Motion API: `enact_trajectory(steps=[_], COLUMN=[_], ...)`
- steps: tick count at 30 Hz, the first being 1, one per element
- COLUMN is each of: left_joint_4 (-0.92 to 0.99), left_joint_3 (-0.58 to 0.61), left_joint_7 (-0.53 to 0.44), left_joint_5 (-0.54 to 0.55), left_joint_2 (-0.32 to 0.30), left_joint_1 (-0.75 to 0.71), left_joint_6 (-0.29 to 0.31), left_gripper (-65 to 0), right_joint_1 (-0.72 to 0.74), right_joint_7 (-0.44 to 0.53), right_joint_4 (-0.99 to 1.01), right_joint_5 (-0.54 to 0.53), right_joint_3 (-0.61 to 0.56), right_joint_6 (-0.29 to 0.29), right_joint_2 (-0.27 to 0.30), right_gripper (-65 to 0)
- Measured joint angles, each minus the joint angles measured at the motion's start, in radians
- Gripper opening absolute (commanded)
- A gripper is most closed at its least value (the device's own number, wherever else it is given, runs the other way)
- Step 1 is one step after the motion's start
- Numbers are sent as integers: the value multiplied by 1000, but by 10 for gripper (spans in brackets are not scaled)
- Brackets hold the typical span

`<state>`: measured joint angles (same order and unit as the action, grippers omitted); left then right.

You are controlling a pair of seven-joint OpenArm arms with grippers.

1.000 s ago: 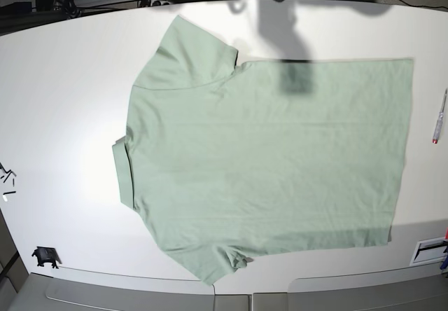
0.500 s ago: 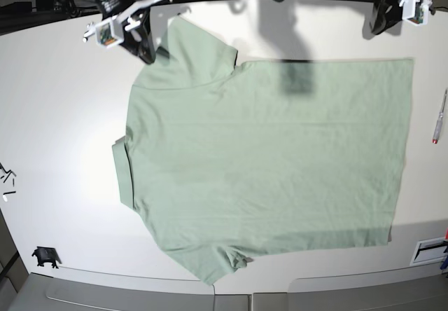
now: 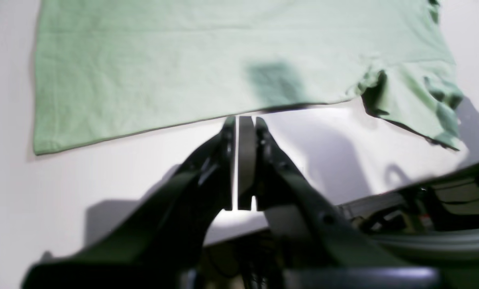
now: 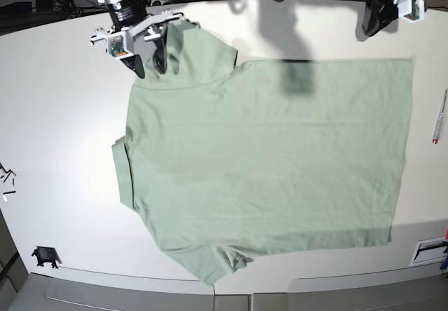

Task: Fold the T-shirt properly
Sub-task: 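Lower the right gripper onto the shirt's shoulder edge and grasp it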

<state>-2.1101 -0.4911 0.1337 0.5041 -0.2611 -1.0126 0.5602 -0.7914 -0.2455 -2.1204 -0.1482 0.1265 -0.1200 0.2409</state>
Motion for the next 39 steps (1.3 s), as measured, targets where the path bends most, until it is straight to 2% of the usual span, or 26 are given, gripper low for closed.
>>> enact_trajectory(steps=[2, 4, 5, 6, 8, 11, 14, 16, 18, 23, 26, 29, 39], left_joint_4=[0, 0, 0, 0, 0, 0, 0, 0, 0, 0, 0, 0, 0], left_joint_3=[0, 0, 0, 0, 0, 0, 0, 0, 0, 0, 0, 0, 0], left_joint_7=[-3, 2, 1, 1, 6, 49, 50, 50, 50, 51, 54, 55, 55], left_joint_5=[-20, -41, -46, -45, -46, -46, -48, -48, -49, -49, -49, -49, -49], left_joint_2=[16, 17, 16, 17, 17, 18, 17, 17, 17, 17, 17, 17, 17], left_joint_1=[22, 33, 36, 37, 37, 37, 37, 37, 38, 38, 38, 38, 38], left_joint_6=[1, 0, -2, -2, -2, -2, -2, -2, -2, -2, -2, -2, -2], left_gripper=[-453, -403, -396, -395, -395, -395, -395, -395, -395, -395, -395, -395, -395], right_joint_1=[23, 50, 67, 82, 109, 161, 220, 259, 293, 390, 445, 475, 481], right_joint_7=[-23, -74, -101, -109, -114, -112, -113, -132, -171, -259, -278, -292, -302], right_joint_4=[0, 0, 1, 6, 27, 104, 218, 300, 383, 541, 593, 618, 618], right_joint_5=[4, 3, 2, 3, -11, -105, -203, -294, -372, -493, -537, -536, -564], right_joint_3=[0, 0, 5, 16, 60, 150, 243, 286, 309, 311, 307, 307, 281], right_joint_6=[34, 100, 138, 149, 146, 141, 100, 34, -39, -152, -155, -177, -188], right_joint_2=[-25, -27, -27, -28, -28, -30, -35, -34, -37, -42, -45, -47, -90], right_gripper=[-382, -382, -383, -383, -382, -382, -382, -383, -383, -383, -383, -383, -383])
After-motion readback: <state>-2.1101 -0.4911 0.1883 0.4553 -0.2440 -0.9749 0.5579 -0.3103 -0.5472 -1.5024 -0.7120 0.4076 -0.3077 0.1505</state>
